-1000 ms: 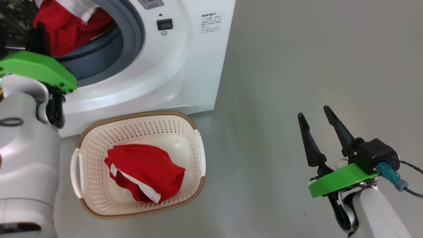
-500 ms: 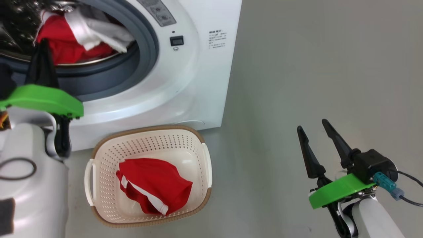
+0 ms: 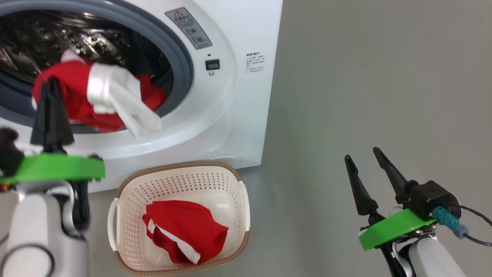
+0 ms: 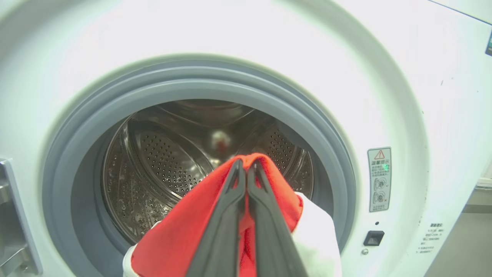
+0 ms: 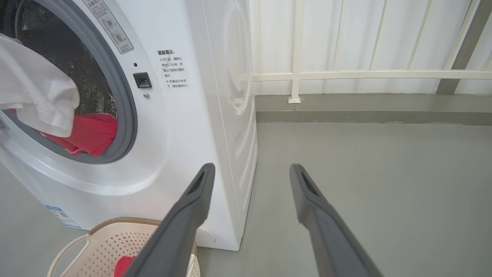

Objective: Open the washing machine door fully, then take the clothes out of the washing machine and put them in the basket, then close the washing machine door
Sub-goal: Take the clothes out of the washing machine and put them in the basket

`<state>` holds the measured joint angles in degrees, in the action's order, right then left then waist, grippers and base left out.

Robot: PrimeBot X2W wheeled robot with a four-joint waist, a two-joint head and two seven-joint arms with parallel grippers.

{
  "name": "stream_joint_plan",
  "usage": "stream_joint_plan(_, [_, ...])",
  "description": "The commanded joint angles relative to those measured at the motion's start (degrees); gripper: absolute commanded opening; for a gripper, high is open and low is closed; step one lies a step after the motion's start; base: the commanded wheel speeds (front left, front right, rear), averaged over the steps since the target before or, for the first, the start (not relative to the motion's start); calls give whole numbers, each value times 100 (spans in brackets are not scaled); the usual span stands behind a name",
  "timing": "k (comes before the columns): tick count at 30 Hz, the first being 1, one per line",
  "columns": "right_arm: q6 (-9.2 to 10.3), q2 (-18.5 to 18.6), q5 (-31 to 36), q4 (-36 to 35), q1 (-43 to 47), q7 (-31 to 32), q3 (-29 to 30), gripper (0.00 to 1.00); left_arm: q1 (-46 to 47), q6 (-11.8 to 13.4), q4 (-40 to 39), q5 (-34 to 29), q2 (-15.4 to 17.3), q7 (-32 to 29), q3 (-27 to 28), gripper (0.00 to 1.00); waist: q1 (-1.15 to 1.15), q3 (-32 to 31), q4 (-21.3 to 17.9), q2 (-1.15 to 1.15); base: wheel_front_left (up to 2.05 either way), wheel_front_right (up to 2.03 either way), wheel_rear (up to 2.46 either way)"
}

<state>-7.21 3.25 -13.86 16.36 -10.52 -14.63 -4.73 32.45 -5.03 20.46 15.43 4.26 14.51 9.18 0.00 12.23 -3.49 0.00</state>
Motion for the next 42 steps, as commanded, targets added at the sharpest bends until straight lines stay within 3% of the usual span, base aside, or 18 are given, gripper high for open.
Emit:
stream_joint_plan(1, [-28, 14, -85, -118, 92, -37, -125, 100, -193, 22, -324, -94, 147, 49, 145, 0, 0, -84, 4, 0, 0, 0, 0])
stream_joint_plan(13, [-28, -20, -211, -74, 156, -37, -155, 100, -1579, 406, -2551, -306, -71, -324, -425, 0, 0, -222, 108, 0, 0, 0, 0])
stream_joint_plan(18, [-28, -27, -245, -92, 125, -37, -157, 100, -1903, 577, -2682, -148, -103, -545, -580, 0, 0, -103, 132, 0, 0, 0, 0])
stream_joint_plan(24, [-28, -31, -245, -99, 51, -37, -196, 100, -1959, 589, -2104, 59, -110, -367, -602, 0, 0, 85, 114, 0, 0, 0, 0])
stream_joint_plan(33, [-28, -34, -190, -106, -103, -37, -177, 100, -1540, 450, -398, 246, -97, -190, -702, 0, 0, 475, -27, 0, 0, 0, 0])
stream_joint_plan(42, [-28, -36, -242, -122, -312, -37, -337, 100, -768, 358, 1660, 506, -33, -698, -704, 0, 0, 919, -286, 0, 0, 0, 0])
